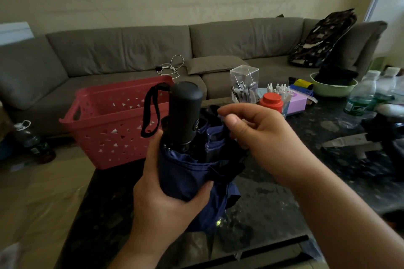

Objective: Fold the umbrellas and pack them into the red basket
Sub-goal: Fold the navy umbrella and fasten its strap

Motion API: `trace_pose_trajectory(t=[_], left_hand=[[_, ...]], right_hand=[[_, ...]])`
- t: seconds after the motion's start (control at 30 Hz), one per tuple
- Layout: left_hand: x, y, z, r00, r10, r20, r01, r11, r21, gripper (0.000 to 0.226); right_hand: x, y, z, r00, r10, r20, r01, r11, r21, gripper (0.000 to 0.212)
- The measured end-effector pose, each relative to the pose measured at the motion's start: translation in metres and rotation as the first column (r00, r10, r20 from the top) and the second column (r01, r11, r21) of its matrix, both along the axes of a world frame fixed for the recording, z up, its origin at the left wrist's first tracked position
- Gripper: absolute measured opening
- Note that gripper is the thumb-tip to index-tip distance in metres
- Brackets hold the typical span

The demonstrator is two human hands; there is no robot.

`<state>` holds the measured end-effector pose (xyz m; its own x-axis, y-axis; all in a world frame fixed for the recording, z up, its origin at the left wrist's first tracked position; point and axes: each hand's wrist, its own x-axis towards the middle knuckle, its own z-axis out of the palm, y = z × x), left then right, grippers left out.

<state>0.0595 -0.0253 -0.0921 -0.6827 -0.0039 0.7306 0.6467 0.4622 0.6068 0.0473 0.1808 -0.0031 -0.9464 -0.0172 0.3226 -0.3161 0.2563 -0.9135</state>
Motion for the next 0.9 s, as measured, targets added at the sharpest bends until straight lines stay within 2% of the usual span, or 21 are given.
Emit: trace_pose_trajectory(t=[0.1, 0.2, 0.37, 0.47, 0.5, 0.53, 0.6, 0.63, 0.67, 0.77, 0.9], left_hand=[[0.0, 0.0, 0.002, 1.0, -0.007, 0.027, 0.007, 1.0, 0.011, 0.112], [-0.001, 0.0, 0.004, 0.992, -0.016, 0.123, 0.009, 0.998, 0.059, 0.115], [-0.004, 0.003, 0.005, 0.954, 0.003, 0.3, 0.001, 1.0, -0.013, 0.118], [-0.005, 0.006, 0.006, 0.937, -0.001, 0.348, 0.025, 0.998, -0.064, 0.121], [-0.005, 0.007, 0.007, 0.936, -0.002, 0.353, 0.029, 0.997, -0.071, 0.122], [-0.005, 0.008, 0.007, 0.936, 0.001, 0.353, 0.027, 0.997, -0.076, 0.124], [-0.005, 0.007, 0.007, 0.937, 0.005, 0.35, 0.026, 0.996, -0.083, 0.126], [-0.007, 0.006, 0.007, 0.937, 0.001, 0.35, 0.03, 0.996, -0.084, 0.126], [-0.008, 0.005, 0.006, 0.938, -0.004, 0.347, 0.037, 0.996, -0.086, 0.126], [-0.009, 0.003, 0.002, 0.94, -0.01, 0.341, 0.059, 0.989, -0.133, 0.126], [-0.008, 0.009, 0.002, 0.905, 0.022, 0.425, 0.043, 0.989, -0.143, 0.125]], right_hand=[[0.002, -0.001, 0.0, 0.997, 0.074, -0.012, -0.073, 0.997, 0.027, 0.016], [0.003, -0.009, 0.0, 0.997, 0.059, -0.046, -0.057, 0.998, 0.03, 0.02], [-0.004, -0.028, -0.01, 0.985, -0.172, -0.031, 0.171, 0.985, -0.032, 0.016], [-0.011, -0.034, -0.019, 0.969, -0.249, -0.004, 0.248, 0.968, 0.042, 0.016], [-0.012, -0.035, -0.02, 0.971, -0.235, 0.034, 0.235, 0.972, 0.0, 0.018], [-0.011, -0.034, -0.021, 0.98, -0.173, 0.102, 0.184, 0.977, -0.11, 0.022], [-0.006, -0.033, -0.017, 0.973, 0.046, 0.226, 0.036, 0.938, -0.345, 0.025], [-0.004, -0.031, -0.017, 0.971, 0.11, 0.214, -0.03, 0.938, -0.344, 0.018], [-0.004, -0.029, -0.018, 0.977, 0.116, 0.18, -0.063, 0.959, -0.275, 0.011], [-0.009, -0.029, -0.027, 0.996, -0.048, 0.074, 0.05, 0.998, -0.024, 0.029], [-0.009, -0.041, -0.032, 0.985, -0.163, 0.059, 0.167, 0.983, -0.073, 0.024]])
